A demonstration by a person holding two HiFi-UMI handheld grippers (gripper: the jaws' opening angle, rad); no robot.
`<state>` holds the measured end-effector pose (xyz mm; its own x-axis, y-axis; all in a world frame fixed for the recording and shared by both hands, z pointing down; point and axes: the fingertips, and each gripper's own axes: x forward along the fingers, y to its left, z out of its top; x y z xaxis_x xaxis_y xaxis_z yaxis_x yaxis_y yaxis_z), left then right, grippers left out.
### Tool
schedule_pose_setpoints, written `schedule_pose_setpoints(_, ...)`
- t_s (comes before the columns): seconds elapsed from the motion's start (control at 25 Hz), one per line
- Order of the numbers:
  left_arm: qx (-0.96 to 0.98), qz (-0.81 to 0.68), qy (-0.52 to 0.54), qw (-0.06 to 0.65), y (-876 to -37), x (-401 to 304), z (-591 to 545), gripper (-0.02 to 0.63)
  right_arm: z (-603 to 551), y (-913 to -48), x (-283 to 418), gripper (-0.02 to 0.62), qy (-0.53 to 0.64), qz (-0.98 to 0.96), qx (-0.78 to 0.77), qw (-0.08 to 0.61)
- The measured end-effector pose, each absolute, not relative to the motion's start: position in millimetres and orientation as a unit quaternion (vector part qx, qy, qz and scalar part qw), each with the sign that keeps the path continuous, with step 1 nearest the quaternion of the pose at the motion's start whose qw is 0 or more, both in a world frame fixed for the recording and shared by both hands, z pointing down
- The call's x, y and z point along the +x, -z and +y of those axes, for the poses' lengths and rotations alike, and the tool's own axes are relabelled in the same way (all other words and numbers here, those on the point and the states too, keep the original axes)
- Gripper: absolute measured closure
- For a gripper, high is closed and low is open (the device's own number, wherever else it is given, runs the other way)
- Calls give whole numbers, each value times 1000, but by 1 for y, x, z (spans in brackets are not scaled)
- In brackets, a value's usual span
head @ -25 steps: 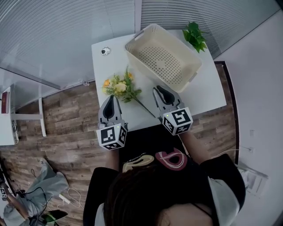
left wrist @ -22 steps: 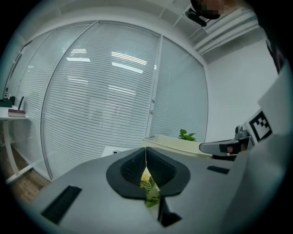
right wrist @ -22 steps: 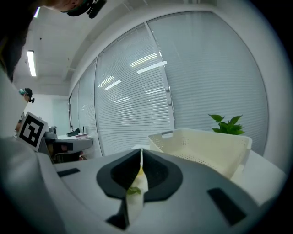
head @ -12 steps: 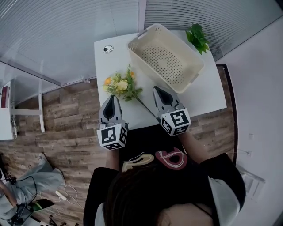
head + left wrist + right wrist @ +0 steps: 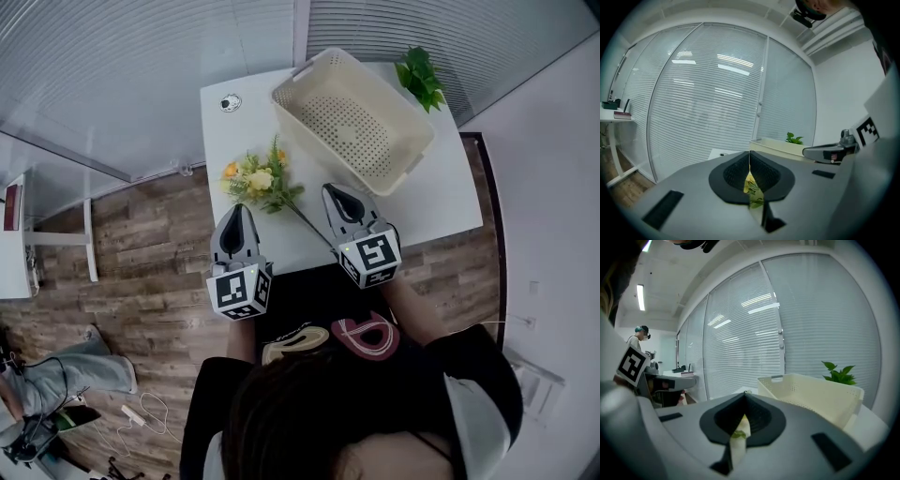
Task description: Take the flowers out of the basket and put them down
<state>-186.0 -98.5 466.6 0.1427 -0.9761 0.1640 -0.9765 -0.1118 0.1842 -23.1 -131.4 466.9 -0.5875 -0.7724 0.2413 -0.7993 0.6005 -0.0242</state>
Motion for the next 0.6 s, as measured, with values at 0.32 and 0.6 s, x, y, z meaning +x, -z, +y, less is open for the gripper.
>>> schedule_pose_setpoints(0.32, 742, -660, -7, 118, -466, -192, -92, 588, -133, -471, -16, 586, -65, -883, 452, 113)
schedule_pose_setpoints(0.6, 740, -662, -3, 121, -468, -198, -89, 588, -132, -472, -12, 586, -65, -880, 456, 114)
